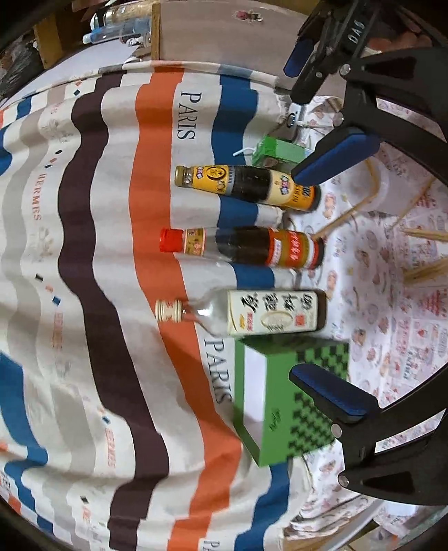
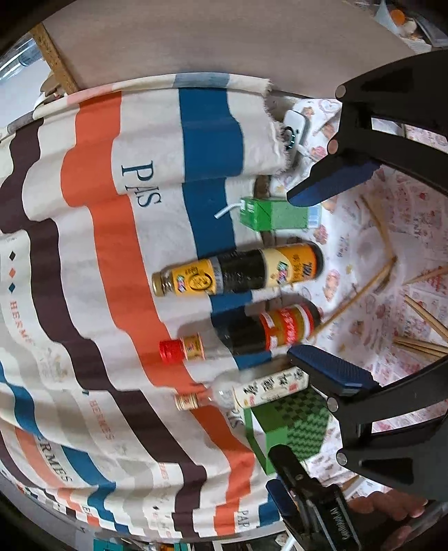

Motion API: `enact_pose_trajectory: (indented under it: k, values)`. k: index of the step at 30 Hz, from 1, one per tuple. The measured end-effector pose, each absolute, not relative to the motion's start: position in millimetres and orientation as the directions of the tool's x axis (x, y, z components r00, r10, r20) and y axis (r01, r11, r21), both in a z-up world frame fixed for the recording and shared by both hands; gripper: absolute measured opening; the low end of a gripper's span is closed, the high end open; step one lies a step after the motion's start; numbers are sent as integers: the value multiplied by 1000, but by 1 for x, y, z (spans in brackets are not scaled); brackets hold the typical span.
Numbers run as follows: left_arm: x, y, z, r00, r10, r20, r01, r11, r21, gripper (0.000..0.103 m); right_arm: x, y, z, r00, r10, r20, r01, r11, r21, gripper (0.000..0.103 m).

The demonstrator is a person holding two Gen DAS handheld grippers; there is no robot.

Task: Organize utensils
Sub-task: 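Lower the left gripper to the chopstick pile and grasp one chopstick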

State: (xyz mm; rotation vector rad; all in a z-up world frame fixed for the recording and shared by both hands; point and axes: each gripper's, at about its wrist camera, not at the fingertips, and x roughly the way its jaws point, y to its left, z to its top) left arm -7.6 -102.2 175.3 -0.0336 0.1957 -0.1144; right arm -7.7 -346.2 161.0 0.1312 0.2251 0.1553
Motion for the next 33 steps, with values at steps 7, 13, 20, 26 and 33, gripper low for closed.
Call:
enact_pose_trajectory:
  k: [7,13,20,26,33]
  values:
    - [-35,-80,120,977,15,-213,-17,1000,-7,102,-27,-345,115,938,196,-284,-147,971,187,86]
    - [-25,-62,71,946,-34,-321,33,999,-9,102,-13,-341,63,909,166,-382,-101,978,184,86]
    - [4,-64,11,843,-69,-534,34,997,-75,102,20,-356,17,838,140,-527,-27,976,217,86]
    - [10,-85,-14,748,-136,-650,100,991,-92,102,28,-359,4,810,121,-574,11,975,220,86]
    - [14,-86,-20,700,-187,-689,129,982,-135,69,29,-352,3,804,111,-584,5,981,195,86]
